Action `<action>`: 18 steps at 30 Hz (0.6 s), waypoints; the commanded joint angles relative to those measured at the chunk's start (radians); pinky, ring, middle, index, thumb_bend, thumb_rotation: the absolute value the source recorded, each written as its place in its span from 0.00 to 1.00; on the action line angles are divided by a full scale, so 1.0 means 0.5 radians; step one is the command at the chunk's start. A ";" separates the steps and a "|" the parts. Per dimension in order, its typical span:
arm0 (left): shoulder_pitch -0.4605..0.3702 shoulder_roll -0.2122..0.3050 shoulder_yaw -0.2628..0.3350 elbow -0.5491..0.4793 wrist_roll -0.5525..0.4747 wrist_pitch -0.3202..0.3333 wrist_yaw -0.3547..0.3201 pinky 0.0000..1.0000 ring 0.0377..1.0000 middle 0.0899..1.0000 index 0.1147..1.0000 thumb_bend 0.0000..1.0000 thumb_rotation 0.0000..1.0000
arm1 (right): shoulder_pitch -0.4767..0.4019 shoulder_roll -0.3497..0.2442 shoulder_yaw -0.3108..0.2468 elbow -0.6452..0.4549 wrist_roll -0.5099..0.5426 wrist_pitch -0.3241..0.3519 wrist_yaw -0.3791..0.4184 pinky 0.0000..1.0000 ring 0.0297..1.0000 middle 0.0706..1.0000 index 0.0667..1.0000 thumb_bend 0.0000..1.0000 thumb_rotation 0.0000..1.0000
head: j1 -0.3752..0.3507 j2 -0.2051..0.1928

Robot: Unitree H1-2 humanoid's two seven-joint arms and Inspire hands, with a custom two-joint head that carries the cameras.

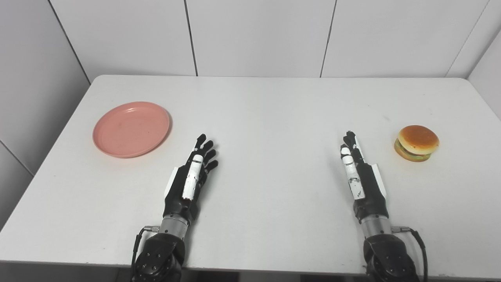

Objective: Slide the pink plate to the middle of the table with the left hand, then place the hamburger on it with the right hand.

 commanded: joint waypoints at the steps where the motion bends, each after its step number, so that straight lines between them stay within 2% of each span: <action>1: -0.028 -0.006 -0.011 -0.025 0.010 -0.038 -0.005 0.96 0.95 0.96 0.96 0.33 0.99 | -0.009 0.009 -0.001 0.021 -0.001 -0.016 -0.006 0.98 0.97 0.98 0.99 0.23 1.00 | 0.002 -0.003; 18: -0.029 -0.001 -0.011 -0.025 0.015 -0.035 -0.006 0.96 0.95 0.96 0.96 0.33 1.00 | -0.010 0.003 -0.002 0.031 0.009 -0.041 0.004 0.98 0.97 0.98 0.99 0.21 1.00 | 0.001 0.000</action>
